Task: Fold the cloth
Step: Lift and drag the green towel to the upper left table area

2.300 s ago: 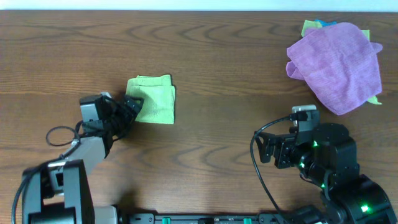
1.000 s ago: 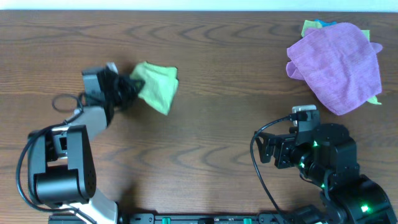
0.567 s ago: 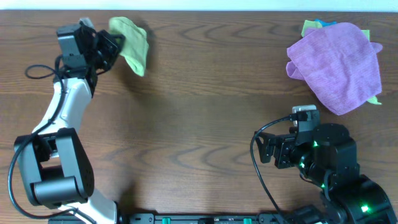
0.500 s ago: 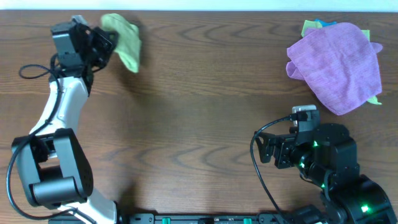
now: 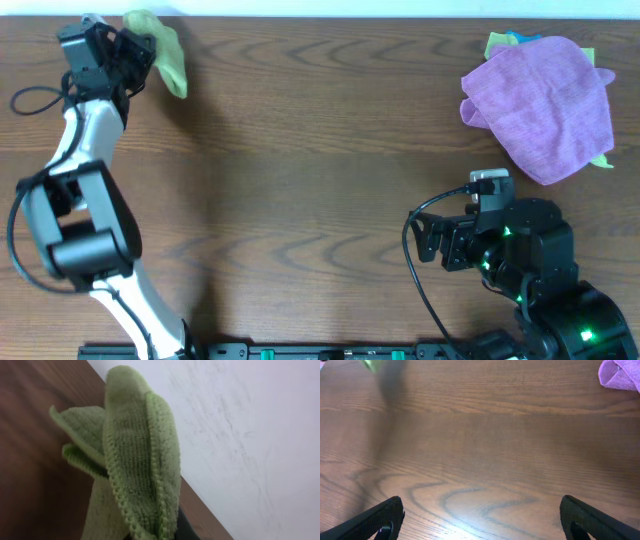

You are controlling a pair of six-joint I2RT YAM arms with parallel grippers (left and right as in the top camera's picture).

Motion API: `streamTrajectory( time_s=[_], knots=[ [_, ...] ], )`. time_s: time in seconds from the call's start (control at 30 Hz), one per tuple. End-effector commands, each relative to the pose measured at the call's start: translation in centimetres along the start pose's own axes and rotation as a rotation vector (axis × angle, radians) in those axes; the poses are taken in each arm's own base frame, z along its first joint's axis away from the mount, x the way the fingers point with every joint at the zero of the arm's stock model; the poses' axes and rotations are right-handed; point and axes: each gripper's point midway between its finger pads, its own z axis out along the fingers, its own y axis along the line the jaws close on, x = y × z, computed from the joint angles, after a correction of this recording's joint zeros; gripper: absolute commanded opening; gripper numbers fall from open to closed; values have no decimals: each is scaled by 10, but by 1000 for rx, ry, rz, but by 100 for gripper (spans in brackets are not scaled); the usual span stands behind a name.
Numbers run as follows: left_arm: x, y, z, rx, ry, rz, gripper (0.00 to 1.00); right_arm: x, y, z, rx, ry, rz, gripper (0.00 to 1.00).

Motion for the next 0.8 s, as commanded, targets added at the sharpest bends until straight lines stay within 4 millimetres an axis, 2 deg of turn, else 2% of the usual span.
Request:
streamTrajectory(
  time_s=[0.0,0.17,0.4,0.53,0.77],
  knots=[
    [-7,-15,16,72,31,33,6,2,-3,1,7,3,20,99],
    [-9,-9,40,92,67,28,6,2,-3,1,7,3,20,99],
    [12,30,57,19,133,-12,6,2,-3,1,7,3,21,99],
    [20,53,59,-38,163,-1,6,2,-3,1,7,3,20,99],
    [22,87,47,-140,199,14,6,2,-3,1,7,3,21,99]
  ],
)
